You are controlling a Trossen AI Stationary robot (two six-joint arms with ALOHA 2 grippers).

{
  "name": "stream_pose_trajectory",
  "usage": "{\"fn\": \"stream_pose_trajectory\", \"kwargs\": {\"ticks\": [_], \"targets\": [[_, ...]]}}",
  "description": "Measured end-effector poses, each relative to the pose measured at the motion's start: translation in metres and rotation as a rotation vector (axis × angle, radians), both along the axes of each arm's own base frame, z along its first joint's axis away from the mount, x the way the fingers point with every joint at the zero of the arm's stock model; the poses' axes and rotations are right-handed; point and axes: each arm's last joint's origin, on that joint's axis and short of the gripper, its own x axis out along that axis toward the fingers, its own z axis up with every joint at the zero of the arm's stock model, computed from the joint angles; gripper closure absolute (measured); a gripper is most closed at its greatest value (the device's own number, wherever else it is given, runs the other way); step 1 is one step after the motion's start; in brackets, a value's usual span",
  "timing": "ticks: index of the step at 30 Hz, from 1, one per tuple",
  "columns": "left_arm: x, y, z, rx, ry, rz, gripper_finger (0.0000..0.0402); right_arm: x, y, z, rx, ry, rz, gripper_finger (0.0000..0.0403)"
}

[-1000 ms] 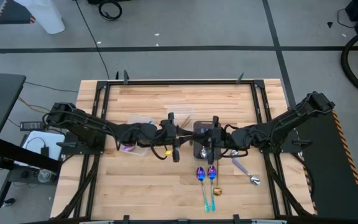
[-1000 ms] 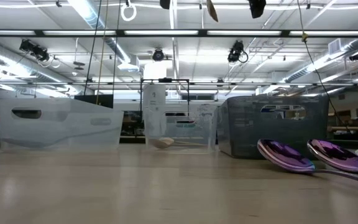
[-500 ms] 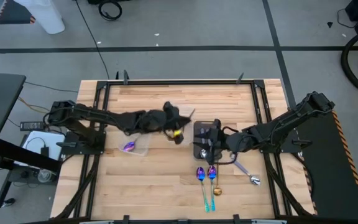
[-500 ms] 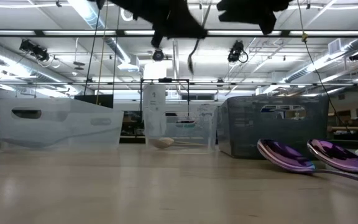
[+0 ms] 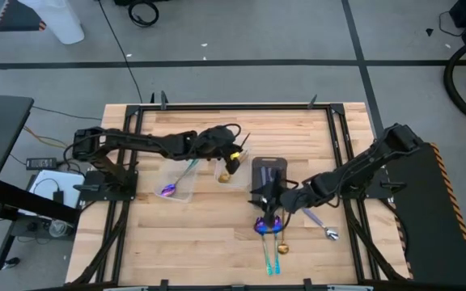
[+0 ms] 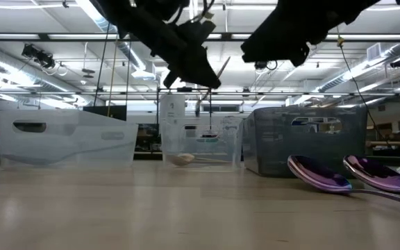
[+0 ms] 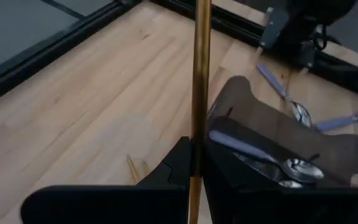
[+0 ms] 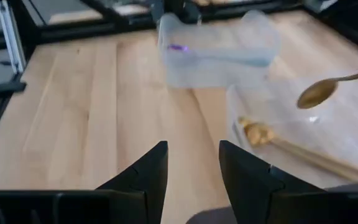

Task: Sort silverware by color (type)
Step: Put the gold spoon into the right transparent bin

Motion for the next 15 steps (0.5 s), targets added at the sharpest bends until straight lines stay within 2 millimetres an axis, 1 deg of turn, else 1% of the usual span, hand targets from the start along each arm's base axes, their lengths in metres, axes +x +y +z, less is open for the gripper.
{"fn": "stream_pose_trajectory", "kwargs": {"ticks": [6, 12, 15], "targets": [[0.0, 0.011, -0.024, -0.153, 0.102, 0.004, 0.0368, 0.006, 0.004, -0.017, 0.048, 0.054, 0.029, 0.0249], [0.003, 0.012, -0.041, -0.218, 0.156, -0.001, 0.0367, 0.002, 0.009, -0.022, 0.044, 0.096, 0.052, 0.0249], [0.001, 0.011, -0.047, -0.256, 0.2, -0.003, 0.0367, 0.0, 0.015, -0.022, 0.049, 0.101, 0.077, 0.0249]]}}
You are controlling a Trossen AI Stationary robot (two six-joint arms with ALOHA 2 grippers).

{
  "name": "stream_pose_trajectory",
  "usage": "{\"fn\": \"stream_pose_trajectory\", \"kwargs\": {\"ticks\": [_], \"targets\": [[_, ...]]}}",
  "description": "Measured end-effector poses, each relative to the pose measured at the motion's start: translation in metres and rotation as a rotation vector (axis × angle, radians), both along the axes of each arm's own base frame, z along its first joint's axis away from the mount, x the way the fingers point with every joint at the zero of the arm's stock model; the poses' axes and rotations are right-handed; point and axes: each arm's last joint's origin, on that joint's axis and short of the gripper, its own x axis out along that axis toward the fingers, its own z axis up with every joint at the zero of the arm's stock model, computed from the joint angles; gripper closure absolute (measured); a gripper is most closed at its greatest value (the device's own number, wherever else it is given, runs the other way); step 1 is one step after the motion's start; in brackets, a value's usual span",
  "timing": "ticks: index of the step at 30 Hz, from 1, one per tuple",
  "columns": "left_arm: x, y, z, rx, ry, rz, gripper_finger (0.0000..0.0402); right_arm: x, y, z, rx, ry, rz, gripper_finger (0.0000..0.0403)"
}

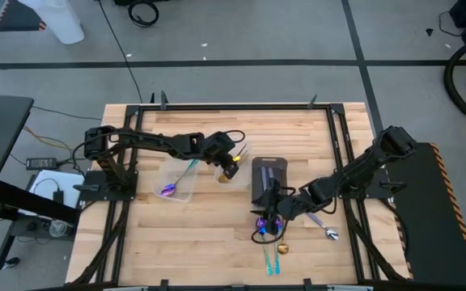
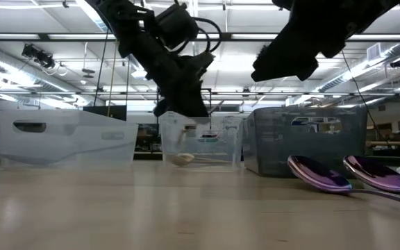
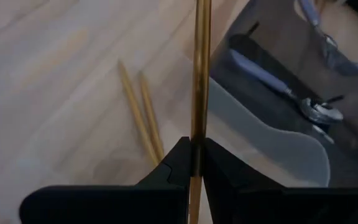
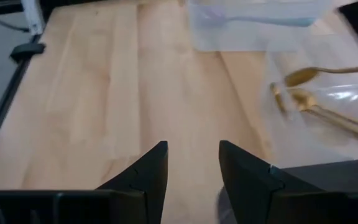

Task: Sort silverware by color (type)
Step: Put the gold spoon into the right transparent bin, then put the purple spoon into the black bin

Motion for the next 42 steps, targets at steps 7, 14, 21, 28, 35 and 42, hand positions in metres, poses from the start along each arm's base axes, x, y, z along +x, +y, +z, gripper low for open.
{"fn": "stream_pose_trajectory", "kwargs": {"ticks": [7, 14, 21, 28, 35, 42], "targets": [[0.001, 0.0, -0.006, -0.026, 0.023, 0.01, 0.0365, -0.008, 0.011, -0.002, 0.001, 0.047, 0.068, 0.0249], [-0.001, -0.001, -0.007, -0.05, 0.041, 0.029, 0.0338, -0.018, 0.018, -0.007, 0.032, 0.121, 0.059, 0.0249], [-0.002, -0.001, -0.005, -0.03, 0.045, 0.007, 0.0273, -0.026, 0.019, -0.014, 0.103, 0.221, 0.033, 0.0249], [0.006, -0.009, 0.023, 0.06, -0.027, -0.093, 0.0258, -0.035, 0.018, -0.021, 0.155, 0.365, 0.056, 0.0249], [0.019, -0.034, 0.046, 0.155, -0.088, -0.239, 0.0258, -0.045, 0.02, -0.026, 0.129, 0.481, 0.122, 0.0249], [0.026, -0.061, 0.062, 0.209, -0.14, -0.347, 0.0257, -0.056, 0.014, -0.032, 0.152, 0.612, 0.029, 0.0249]]}}
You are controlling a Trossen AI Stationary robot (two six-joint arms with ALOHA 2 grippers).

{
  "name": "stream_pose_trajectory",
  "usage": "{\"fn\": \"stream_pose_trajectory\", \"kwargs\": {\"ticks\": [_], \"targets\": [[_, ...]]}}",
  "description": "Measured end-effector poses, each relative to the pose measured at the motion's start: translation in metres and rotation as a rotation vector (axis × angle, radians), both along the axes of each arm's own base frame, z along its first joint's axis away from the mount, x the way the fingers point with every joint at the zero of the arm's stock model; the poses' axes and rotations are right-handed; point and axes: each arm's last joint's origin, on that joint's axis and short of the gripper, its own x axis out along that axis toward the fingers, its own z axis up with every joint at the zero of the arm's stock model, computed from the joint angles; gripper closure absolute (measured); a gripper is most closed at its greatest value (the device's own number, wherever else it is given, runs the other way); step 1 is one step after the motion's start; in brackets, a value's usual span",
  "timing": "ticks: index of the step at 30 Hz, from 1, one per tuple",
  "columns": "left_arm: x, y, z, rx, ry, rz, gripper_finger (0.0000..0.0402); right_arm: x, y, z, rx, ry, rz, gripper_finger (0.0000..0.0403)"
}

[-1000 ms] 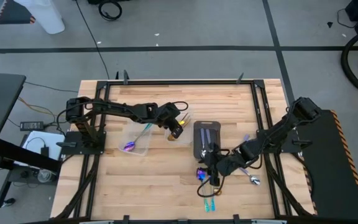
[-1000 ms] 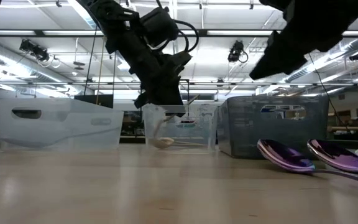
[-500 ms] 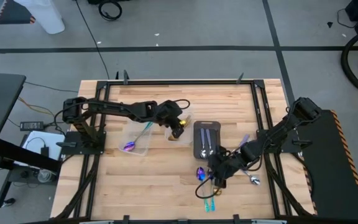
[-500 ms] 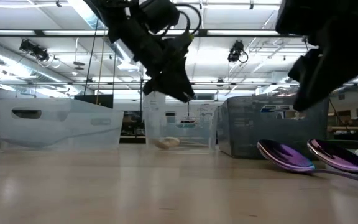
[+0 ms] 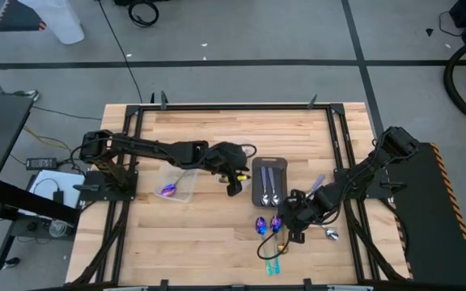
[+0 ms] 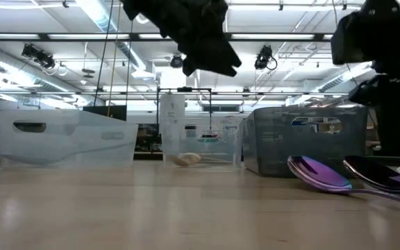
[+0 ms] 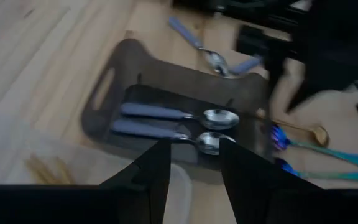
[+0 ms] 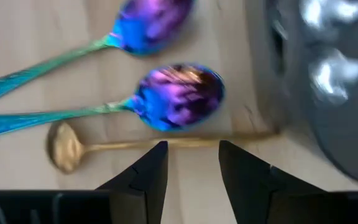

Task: Sort silverware by color (type)
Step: Put the purple spoon into the black bin

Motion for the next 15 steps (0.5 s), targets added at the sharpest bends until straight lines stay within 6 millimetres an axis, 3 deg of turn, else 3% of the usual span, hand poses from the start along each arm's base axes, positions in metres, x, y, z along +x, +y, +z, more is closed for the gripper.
{"fn": "stream_pose_trajectory", "kwargs": {"ticks": [15], "targets": [[-0.002, -0.073, 0.0, 0.301, -0.065, -0.422, 0.0257, -0.009, 0.0, -0.003, 0.125, 0.168, -0.026, 0.0249]]}}
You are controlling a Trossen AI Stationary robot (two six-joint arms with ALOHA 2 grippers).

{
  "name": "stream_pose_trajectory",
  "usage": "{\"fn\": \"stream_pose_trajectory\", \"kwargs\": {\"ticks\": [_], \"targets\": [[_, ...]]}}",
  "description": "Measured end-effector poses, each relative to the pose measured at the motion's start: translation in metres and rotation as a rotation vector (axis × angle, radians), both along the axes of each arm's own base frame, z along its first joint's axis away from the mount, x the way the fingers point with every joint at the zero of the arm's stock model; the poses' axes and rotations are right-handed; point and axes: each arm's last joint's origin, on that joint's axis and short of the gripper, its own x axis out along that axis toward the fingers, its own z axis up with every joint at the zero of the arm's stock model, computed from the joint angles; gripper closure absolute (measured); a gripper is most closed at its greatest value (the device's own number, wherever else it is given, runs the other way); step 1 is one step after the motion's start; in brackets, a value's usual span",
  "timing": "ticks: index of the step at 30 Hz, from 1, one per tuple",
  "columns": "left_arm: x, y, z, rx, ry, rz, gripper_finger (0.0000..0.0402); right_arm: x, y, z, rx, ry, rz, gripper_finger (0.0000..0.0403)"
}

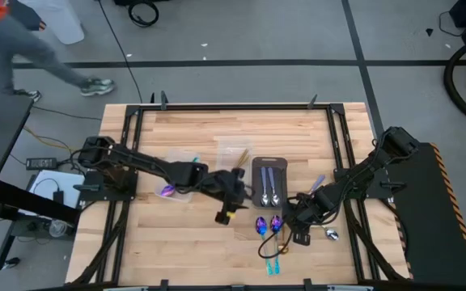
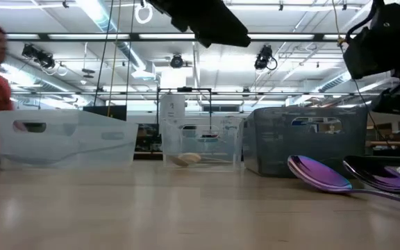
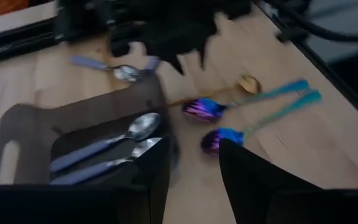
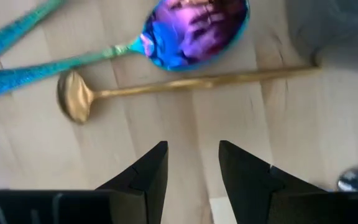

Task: Sort silverware by color (type)
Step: Put the purple spoon into the black bin

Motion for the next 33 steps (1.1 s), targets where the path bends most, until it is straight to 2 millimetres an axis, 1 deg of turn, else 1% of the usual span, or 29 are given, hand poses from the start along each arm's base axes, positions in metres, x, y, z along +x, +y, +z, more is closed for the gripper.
{"fn": "stream_pose_trajectory", "kwargs": {"ticks": [3, 6, 9, 12, 15, 21, 27, 33], "targets": [[-0.001, -0.011, 0.001, 0.028, -0.022, -0.049, 0.0257, -0.004, -0.001, -0.001, 0.005, 0.052, -0.017, 0.0249], [-0.001, -0.016, 0.003, 0.044, -0.053, -0.077, 0.0257, -0.009, -0.005, -0.002, -0.007, 0.13, -0.052, 0.0249], [0.001, -0.018, 0.007, 0.03, -0.1, -0.075, 0.0257, -0.016, -0.009, -0.003, -0.04, 0.216, -0.119, 0.025], [0.001, -0.018, 0.008, 0.03, -0.109, -0.075, 0.0257, -0.024, -0.013, -0.004, -0.075, 0.303, -0.18, 0.025], [0.001, -0.018, 0.009, 0.028, -0.113, -0.074, 0.0257, -0.029, -0.016, -0.004, -0.112, 0.354, -0.214, 0.025], [0.001, -0.019, 0.009, 0.015, -0.113, -0.07, 0.0257, -0.03, -0.017, -0.004, -0.12, 0.364, -0.223, 0.0252], [-0.004, -0.024, 0.006, 0.009, -0.054, -0.074, 0.0257, -0.03, -0.016, -0.004, -0.113, 0.359, -0.232, 0.0267], [-0.009, -0.034, 0.005, -0.007, -0.024, -0.09, 0.0257, -0.037, -0.022, -0.021, -0.073, 0.381, -0.277, 0.0277]]}}
